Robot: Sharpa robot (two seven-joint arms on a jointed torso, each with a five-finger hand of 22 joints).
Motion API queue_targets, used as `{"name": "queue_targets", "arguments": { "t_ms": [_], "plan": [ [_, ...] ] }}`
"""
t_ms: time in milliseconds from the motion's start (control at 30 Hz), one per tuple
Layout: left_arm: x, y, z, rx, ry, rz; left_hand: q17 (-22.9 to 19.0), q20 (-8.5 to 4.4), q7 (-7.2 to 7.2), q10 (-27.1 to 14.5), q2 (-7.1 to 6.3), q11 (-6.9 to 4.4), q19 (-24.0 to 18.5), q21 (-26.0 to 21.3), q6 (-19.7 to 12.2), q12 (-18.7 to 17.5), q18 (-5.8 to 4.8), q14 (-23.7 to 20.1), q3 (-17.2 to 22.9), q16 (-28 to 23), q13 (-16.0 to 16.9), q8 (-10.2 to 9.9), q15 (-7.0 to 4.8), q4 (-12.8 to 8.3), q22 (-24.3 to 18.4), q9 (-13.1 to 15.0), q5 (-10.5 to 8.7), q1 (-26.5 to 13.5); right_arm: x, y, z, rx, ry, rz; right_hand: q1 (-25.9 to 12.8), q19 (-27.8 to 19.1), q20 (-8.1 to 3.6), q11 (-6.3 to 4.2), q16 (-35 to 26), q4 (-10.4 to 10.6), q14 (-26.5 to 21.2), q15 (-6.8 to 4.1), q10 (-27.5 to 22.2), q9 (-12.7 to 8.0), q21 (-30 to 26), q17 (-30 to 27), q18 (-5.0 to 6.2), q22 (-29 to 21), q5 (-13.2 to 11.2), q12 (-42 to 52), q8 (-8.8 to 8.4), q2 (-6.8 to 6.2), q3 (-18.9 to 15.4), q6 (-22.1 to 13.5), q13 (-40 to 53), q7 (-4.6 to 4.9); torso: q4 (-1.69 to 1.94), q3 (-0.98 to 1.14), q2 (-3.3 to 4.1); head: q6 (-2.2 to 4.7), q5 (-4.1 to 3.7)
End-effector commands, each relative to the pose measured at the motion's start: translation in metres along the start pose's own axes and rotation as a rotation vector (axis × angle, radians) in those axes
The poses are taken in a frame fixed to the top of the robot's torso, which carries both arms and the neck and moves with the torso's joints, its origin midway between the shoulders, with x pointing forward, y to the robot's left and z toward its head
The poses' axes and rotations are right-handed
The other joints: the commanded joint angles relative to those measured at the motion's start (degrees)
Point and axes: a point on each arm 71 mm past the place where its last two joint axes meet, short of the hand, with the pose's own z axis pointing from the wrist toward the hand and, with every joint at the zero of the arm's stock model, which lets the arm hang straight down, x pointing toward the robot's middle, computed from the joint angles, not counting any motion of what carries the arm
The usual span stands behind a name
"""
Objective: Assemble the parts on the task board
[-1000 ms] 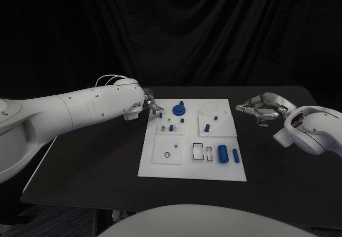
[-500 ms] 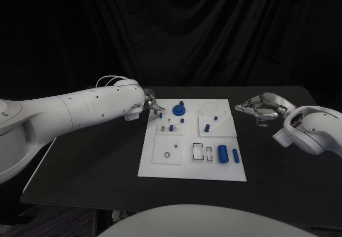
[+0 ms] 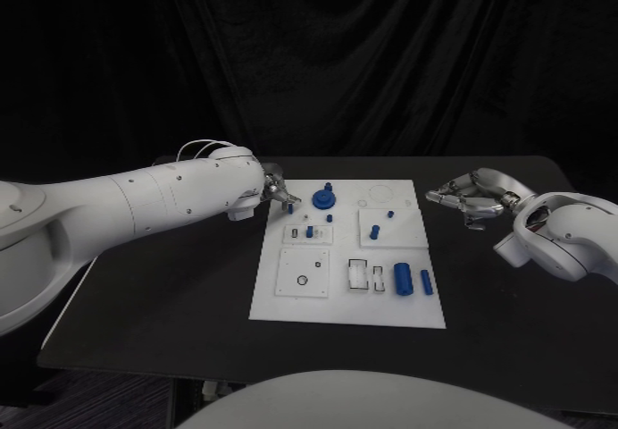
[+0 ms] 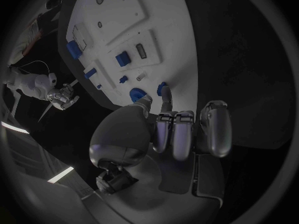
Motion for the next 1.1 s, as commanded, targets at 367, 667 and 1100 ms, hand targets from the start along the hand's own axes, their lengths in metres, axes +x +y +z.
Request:
{"name": "queue_targets", "arguments": {
  "t_ms": [367,667,1100],
  "plan": [
    [0.0009,0.0002,0.0016,0.004,-0.001,0.0,15.1,0.26,0.37,6.0,0.4,0.39,-0.5,-0.4,-0.1,0.2,0.82,5.9,0.1,0.2,15.1,-0.7,0.5,-0.7,1.0,-0.4,0.62,0.7,0.0015,-0.0022,-0.001,0.023,0.011,-0.001,0.4,-0.6,-0.01,-0.11,-0.5,0.1,0.0,0.42,-0.4,-0.1,-0.4,0.3,0.51,1.8,0.3,-0.5,0.09,0.29,-0.3,0.4,1.4,0.06,-0.08,0.04,-0.01,-0.01,-0.02],
    [0.0012,-0.0012,0.0025,0.002,0.002,0.002,15.1,0.35,0.42,6.0,0.64,0.45,-0.7,-0.6,0.0,0.2,0.88,5.9,0.4,0.2,15.1,-1.2,0.56,-1.1,0.9,-0.9,1.48,1.2,0.0019,-0.0021,-0.0005,0.025,0.014,-0.001,0.4,-0.6,-0.01,-0.11,-0.5,0.0,0.0,0.42,-0.5,-0.1,-0.5,0.3,0.53,1.8,0.3,-0.6,0.09,0.31,-0.4,0.5,1.3,0.06,-0.03,0.0,-0.04,-0.01,0.02],
    [0.0033,-0.0004,0.0037,0.002,0.016,0.006,15.1,0.37,0.43,6.0,0.67,0.45,-0.7,-0.7,0.0,0.2,0.9,5.9,0.6,0.2,15.1,-1.4,0.58,-1.3,0.8,-1.0,1.72,1.4,0.0021,-0.0026,-0.0004,0.031,0.018,-0.003,0.4,-0.6,0.0,-0.12,-0.6,0.0,0.0,0.42,-0.5,-0.1,-0.6,0.2,0.54,1.7,0.3,-0.6,0.08,0.32,-0.4,0.5,1.3,0.06,0.01,-0.03,-0.01,-0.01,0.04]
  ]
}}
